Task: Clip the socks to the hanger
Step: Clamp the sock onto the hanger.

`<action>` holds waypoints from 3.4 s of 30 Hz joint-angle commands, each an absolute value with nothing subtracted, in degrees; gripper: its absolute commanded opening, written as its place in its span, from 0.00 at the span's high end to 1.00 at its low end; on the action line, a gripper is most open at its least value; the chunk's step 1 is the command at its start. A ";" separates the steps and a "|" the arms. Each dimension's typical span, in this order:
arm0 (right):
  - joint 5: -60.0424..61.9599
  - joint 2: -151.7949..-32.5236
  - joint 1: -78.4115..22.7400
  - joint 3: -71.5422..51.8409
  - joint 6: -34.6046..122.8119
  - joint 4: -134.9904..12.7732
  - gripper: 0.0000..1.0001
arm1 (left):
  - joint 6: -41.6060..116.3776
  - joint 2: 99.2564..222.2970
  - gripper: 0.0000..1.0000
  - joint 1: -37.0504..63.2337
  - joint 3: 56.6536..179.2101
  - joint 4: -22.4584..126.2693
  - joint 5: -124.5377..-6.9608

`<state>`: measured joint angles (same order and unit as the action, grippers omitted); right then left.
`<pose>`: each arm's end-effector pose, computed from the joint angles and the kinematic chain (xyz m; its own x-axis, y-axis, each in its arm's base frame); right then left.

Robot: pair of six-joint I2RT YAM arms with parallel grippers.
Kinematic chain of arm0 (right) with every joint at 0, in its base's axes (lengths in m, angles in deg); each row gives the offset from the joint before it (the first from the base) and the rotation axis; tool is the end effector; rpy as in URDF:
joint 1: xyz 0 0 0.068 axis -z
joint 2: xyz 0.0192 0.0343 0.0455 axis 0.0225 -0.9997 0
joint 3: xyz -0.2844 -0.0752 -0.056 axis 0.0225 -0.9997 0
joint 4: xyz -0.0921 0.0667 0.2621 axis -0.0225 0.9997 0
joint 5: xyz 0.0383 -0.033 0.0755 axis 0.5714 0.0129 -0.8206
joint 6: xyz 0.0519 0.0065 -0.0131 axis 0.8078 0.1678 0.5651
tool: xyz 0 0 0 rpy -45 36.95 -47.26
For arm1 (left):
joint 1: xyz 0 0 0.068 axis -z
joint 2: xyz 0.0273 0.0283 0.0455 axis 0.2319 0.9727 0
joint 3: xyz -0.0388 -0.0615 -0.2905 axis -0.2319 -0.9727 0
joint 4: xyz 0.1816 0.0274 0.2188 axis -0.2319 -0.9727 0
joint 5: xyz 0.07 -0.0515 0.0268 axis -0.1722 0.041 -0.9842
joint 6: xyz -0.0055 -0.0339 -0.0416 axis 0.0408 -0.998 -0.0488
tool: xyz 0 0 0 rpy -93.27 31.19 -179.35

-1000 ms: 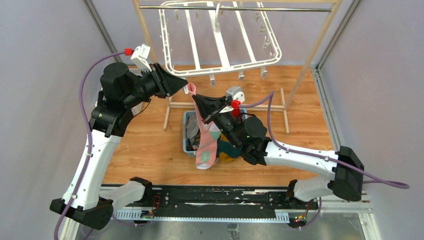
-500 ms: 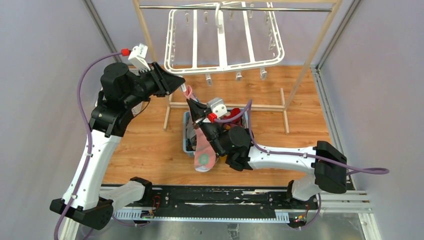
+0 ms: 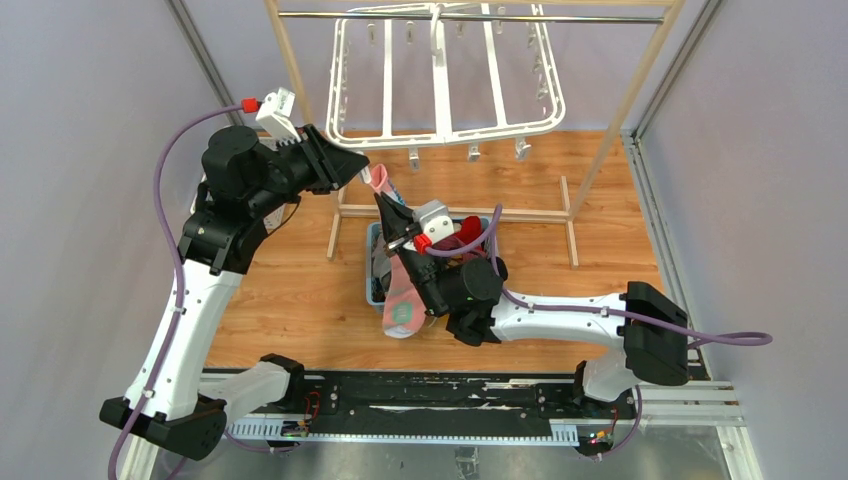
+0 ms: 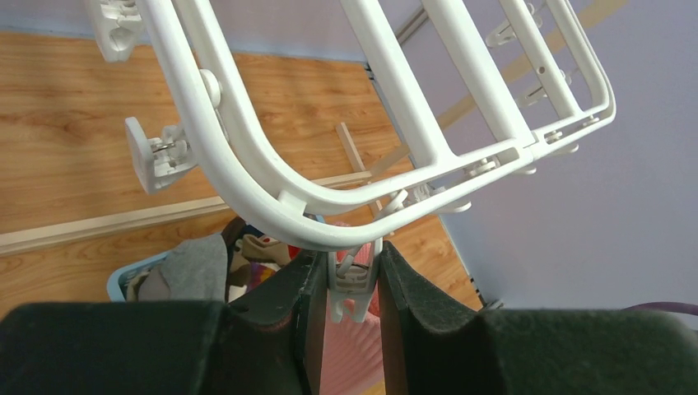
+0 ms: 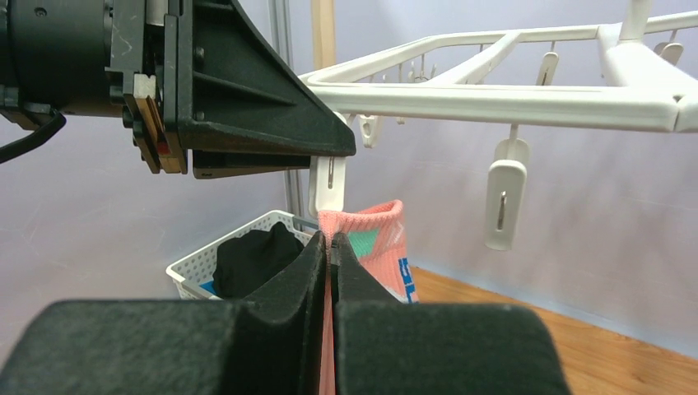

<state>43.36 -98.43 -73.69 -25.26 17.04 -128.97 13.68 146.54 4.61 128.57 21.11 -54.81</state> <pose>0.1113 0.3364 0.4012 0.3922 0.3647 -0.8445 -0.5806 0.8102 0.0803 0.2016 -0.0779 0.5112 -0.4434 -0.4294 -0.7868 0.4243 0.6727 -0.6062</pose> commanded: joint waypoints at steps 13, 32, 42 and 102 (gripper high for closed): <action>40.87 -98.62 -74.72 -21.90 17.32 -130.17 1.00 | 14.07 145.63 1.00 4.70 128.23 21.12 -55.72; 38.50 -99.94 -74.64 -19.36 18.58 -126.07 1.00 | 13.90 145.18 1.00 4.69 129.04 20.48 -56.26; 40.22 -99.29 -74.60 -22.61 18.83 -127.86 1.00 | 13.60 145.25 1.00 4.70 129.35 20.12 -56.08; 33.69 -96.65 -68.84 -22.56 25.33 -125.57 1.00 | 14.86 144.67 0.96 4.68 129.40 19.82 -57.05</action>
<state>34.95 -97.49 -69.51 -22.09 23.60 -124.36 13.70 145.40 4.64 128.59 20.94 -56.27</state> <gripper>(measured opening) 0.012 0.293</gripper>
